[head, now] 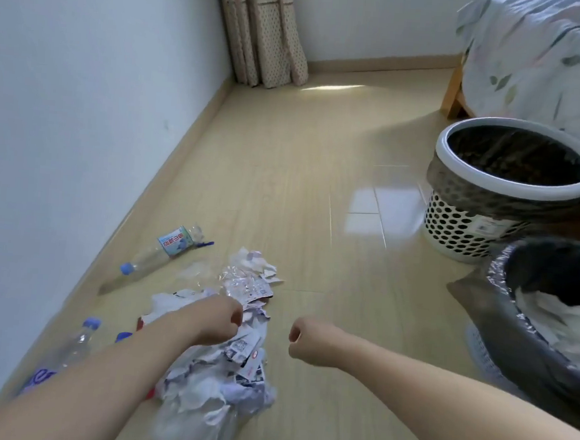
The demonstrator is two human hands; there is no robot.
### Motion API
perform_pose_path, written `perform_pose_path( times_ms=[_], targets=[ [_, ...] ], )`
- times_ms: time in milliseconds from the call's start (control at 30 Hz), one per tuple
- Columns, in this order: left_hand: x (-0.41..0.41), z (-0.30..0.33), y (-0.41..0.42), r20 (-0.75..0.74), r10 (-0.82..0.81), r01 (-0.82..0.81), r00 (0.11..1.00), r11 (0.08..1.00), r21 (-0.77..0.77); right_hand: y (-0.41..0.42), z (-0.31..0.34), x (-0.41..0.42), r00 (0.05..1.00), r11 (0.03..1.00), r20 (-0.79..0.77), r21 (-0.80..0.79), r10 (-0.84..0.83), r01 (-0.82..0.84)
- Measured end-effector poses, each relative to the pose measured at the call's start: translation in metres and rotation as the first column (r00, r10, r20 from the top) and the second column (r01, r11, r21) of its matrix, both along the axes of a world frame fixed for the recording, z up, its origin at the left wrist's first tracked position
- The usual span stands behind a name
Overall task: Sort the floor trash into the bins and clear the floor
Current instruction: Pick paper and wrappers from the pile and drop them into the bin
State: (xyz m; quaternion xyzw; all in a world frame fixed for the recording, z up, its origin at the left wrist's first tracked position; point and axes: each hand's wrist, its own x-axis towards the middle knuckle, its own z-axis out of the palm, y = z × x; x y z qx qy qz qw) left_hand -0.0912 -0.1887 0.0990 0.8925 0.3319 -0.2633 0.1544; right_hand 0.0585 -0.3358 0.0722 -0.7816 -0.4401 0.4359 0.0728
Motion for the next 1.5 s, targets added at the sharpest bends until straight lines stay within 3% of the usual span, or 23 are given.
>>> perform_pose_path(
  times_ms=[100,200,400,500,667,733,833,900,1000,1133,1267,1400,1433,1500],
  targets=[
    [-0.035,-0.014,0.006,-0.055,-0.018,0.016,0.998,0.999,-0.030,0.012,-0.031,-0.039,0.994,0.997,-0.106,-0.073,-0.039,0.031],
    [-0.053,-0.027,0.012,-0.035,-0.011,0.010,0.999,0.999,-0.040,0.028,-0.051,-0.055,0.987,0.987,-0.106,-0.119,-0.118,0.105],
    [-0.054,-0.055,0.002,0.066,-0.262,0.242,0.963,0.944,0.223,0.056,-0.075,-0.058,0.836,0.872,-0.254,-0.195,-0.487,0.449],
    [-0.055,-0.072,-0.002,0.036,-0.445,0.411,0.895,0.852,0.324,0.059,-0.081,-0.056,0.823,0.863,-0.265,-0.202,-0.503,0.462],
    [-0.059,-0.078,0.006,0.115,-0.513,0.450,0.851,0.823,0.346,0.054,-0.088,-0.056,0.807,0.862,-0.303,-0.189,-0.507,0.470],
    [-0.061,-0.065,0.006,0.259,-0.371,0.303,0.892,0.915,0.267,0.052,-0.089,-0.058,0.804,0.866,-0.320,-0.163,-0.500,0.474],
    [-0.058,-0.046,0.015,0.385,0.027,-0.061,0.922,0.995,0.077,0.051,-0.094,-0.061,0.813,0.883,-0.348,-0.136,-0.467,0.449],
    [-0.057,-0.030,0.022,0.458,0.217,-0.232,0.862,0.973,-0.024,0.051,-0.095,-0.065,0.835,0.898,-0.333,-0.118,-0.437,0.423],
    [-0.061,-0.012,0.026,0.512,0.373,-0.371,0.774,0.922,-0.111,0.048,-0.092,-0.067,0.895,0.924,-0.232,-0.057,-0.381,0.378],
    [-0.059,0.010,0.028,0.583,0.514,-0.469,0.629,0.849,-0.242,0.049,-0.074,-0.059,0.949,0.954,-0.101,-0.011,-0.299,0.299],
    [-0.043,0.034,0.032,0.573,0.632,-0.490,0.523,0.772,-0.404,0.053,-0.037,-0.039,0.964,0.970,-0.133,-0.106,-0.230,0.217],
    [-0.021,0.053,0.030,0.468,0.673,-0.440,0.573,0.735,-0.516,0.045,0.015,0.000,0.976,0.975,-0.098,-0.126,-0.194,0.181],
    [-0.014,0.058,0.028,0.452,0.636,-0.430,0.625,0.764,-0.481,0.042,0.029,0.013,0.984,0.979,-0.051,-0.124,-0.171,0.164],
    [0.002,0.069,0.022,0.379,0.418,-0.348,0.826,0.906,-0.240,0.030,0.055,0.040,0.987,0.983,0.046,-0.099,-0.151,0.155]
  ],
)
